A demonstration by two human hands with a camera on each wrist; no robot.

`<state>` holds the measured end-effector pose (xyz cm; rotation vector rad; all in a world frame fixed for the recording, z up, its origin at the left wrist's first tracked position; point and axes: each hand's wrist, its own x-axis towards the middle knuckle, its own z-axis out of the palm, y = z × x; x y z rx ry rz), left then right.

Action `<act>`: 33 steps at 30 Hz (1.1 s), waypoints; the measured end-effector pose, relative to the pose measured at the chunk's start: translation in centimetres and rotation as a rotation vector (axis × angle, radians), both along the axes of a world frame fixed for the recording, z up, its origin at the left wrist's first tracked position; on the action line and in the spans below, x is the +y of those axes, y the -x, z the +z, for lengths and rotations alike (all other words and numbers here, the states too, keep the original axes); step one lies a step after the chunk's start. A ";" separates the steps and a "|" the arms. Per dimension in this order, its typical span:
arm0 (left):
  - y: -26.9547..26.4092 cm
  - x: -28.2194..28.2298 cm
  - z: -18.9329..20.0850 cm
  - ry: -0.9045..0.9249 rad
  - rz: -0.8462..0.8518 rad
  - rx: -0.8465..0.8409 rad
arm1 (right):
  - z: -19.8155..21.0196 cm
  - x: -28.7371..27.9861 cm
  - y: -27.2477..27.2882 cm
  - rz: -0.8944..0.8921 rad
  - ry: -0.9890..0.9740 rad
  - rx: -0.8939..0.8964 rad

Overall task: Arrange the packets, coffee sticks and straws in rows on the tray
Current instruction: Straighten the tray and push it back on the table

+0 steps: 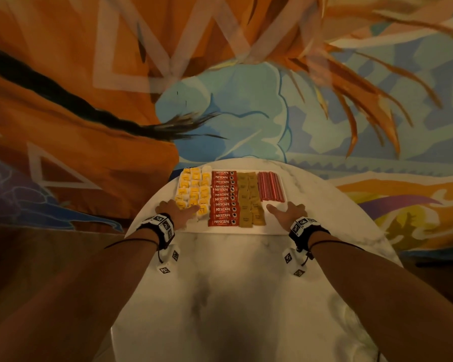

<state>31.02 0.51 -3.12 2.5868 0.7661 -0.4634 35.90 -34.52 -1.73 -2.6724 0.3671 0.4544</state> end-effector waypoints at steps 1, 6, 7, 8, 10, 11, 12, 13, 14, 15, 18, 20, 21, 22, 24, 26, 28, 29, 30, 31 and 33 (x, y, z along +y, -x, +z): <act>-0.1 0.1 0.0 0.000 -0.007 0.023 | 0.0 0.0 -0.1 0.001 0.003 0.009; 0.0 0.6 -0.5 -0.016 -0.074 -0.002 | 0.1 -0.1 -0.1 0.064 0.025 0.007; 0.3 0.7 -0.8 -0.025 -0.114 -0.026 | 0.1 -0.4 0.2 0.086 0.022 -0.010; 0.5 1.1 -1.4 -0.025 -0.152 -0.054 | 0.1 -0.6 0.5 0.112 0.009 -0.025; 1.3 1.7 -2.1 -0.004 -0.221 -0.102 | 0.0 -1.0 1.5 0.177 -0.018 -0.054; 1.7 1.9 -2.4 0.024 -0.247 -0.128 | 0.0 -1.2 2.0 0.216 -0.018 -0.066; 1.9 2.1 -2.6 0.058 -0.271 -0.158 | 0.0 -1.4 2.5 0.254 -0.014 -0.078; 1.9 2.2 -2.9 0.092 -0.304 -0.188 | -0.1 -1.4 2.9 0.284 -0.004 -0.097; 1.9 2.3 -3.0 0.113 -0.331 -0.217 | -0.3 -1.5 3.1 0.309 0.009 -0.115; 1.9 2.4 -3.3 0.128 -0.340 -0.238 | -0.3 -1.5 3.3 0.323 0.018 -0.128; 1.6 2.9 -4.3 0.130 -0.293 -0.251 | -0.8 -1.6 3.3 0.326 0.006 -0.172; 1.5 3.0 -4.4 0.131 -0.272 -0.240 | -1.0 -1.7 3.3 0.319 -0.013 -0.180; 1.3 3.0 -4.5 0.124 -0.265 -0.229 | -1.0 -1.7 3.2 0.311 -0.021 -0.175; 1.1 3.2 -4.7 0.115 -0.257 -0.223 | -1.1 -1.8 3.1 0.305 -0.030 -0.170; 0.7 3.5 -5.0 0.109 -0.240 -0.226 | -1.3 -1.9 2.9 0.290 -0.038 -0.165; 0.5 3.5 -4.9 0.108 -0.233 -0.234 | -1.6 -1.9 2.7 0.282 -0.027 -0.162; 0.3 3.3 -4.4 0.093 -0.233 -0.240 | -1.7 -1.6 2.6 0.279 -0.005 -0.165; 0.2 3.3 -4.5 0.085 -0.229 -0.243 | -1.7 -1.5 2.6 0.270 0.003 -0.168; 0.2 3.3 -4.4 0.085 -0.227 -0.238 | -1.8 -1.4 2.6 0.262 0.005 -0.169; 0.0 3.5 -4.6 0.091 -0.228 -0.243 | -1.8 -1.2 2.5 0.254 0.004 -0.169; -0.1 3.8 -4.6 0.101 -0.234 -0.256 | -1.8 -1.1 2.5 0.246 0.004 -0.171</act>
